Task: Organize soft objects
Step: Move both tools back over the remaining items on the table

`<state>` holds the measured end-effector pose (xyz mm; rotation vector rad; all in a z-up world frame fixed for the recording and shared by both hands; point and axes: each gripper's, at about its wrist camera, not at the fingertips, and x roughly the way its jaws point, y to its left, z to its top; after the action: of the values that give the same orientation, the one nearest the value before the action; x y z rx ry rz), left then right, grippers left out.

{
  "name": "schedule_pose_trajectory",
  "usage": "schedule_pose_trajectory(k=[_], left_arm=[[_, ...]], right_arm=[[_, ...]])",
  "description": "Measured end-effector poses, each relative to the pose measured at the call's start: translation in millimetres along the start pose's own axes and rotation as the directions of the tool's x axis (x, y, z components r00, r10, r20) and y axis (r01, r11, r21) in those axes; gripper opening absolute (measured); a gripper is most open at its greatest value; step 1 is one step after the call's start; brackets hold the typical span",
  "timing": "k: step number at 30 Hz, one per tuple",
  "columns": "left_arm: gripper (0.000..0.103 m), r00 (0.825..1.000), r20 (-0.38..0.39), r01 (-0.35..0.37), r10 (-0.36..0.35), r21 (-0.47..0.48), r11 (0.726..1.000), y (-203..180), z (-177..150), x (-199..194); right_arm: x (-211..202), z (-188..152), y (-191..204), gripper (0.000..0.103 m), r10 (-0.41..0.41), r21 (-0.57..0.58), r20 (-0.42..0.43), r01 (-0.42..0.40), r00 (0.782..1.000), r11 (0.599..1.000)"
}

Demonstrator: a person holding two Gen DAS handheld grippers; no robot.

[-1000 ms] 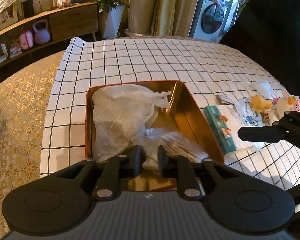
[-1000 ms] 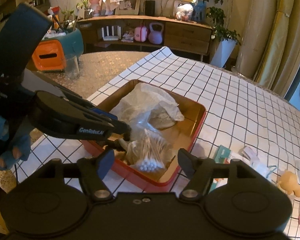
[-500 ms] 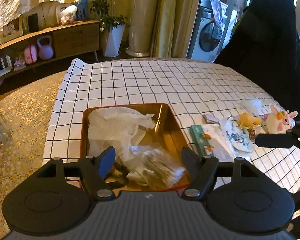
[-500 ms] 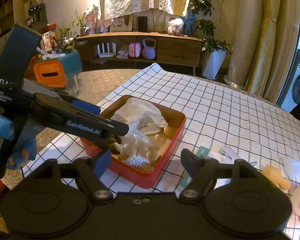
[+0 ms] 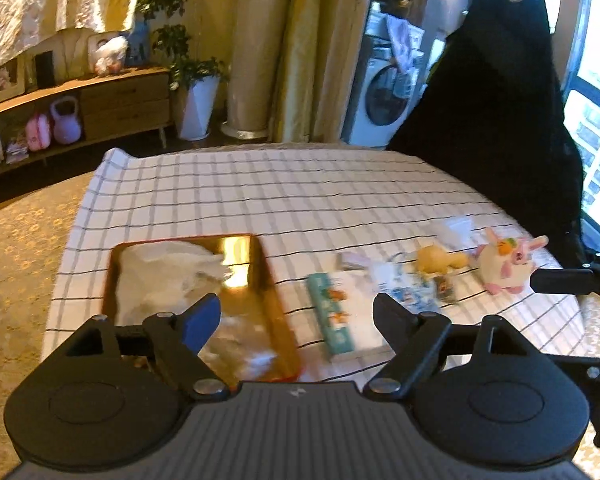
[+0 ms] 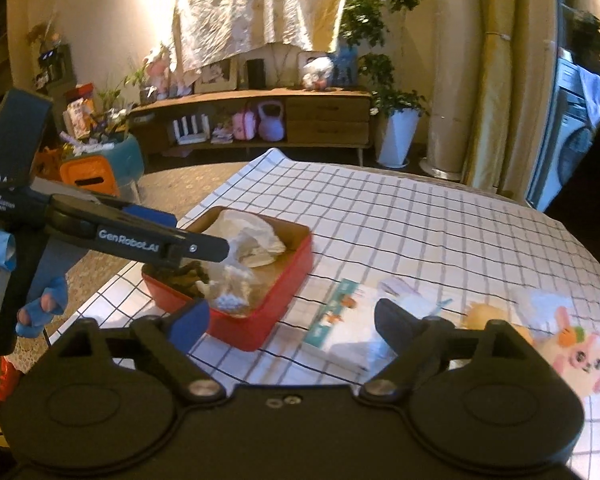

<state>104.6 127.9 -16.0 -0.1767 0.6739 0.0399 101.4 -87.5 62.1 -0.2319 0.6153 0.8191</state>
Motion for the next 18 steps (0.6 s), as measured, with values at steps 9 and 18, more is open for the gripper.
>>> schedule_pose_trajectory(k=[9, 18], left_arm=[[0.095, 0.994, 0.04, 0.099, -0.101, 0.056, 0.993, -48.1, -0.7, 10.0], [0.101, 0.986, 0.048, 0.153, -0.159, 0.113, 0.982, -85.2, -5.7, 35.9]], right_arm=[[-34.4, -24.1, -52.3, 0.099, -0.09, 0.076, 0.021, 0.088, 0.996, 0.993], [-45.5, -34.7, -101.6, 0.099, -0.171, 0.143, 0.024, 0.166, 0.985, 0.976]])
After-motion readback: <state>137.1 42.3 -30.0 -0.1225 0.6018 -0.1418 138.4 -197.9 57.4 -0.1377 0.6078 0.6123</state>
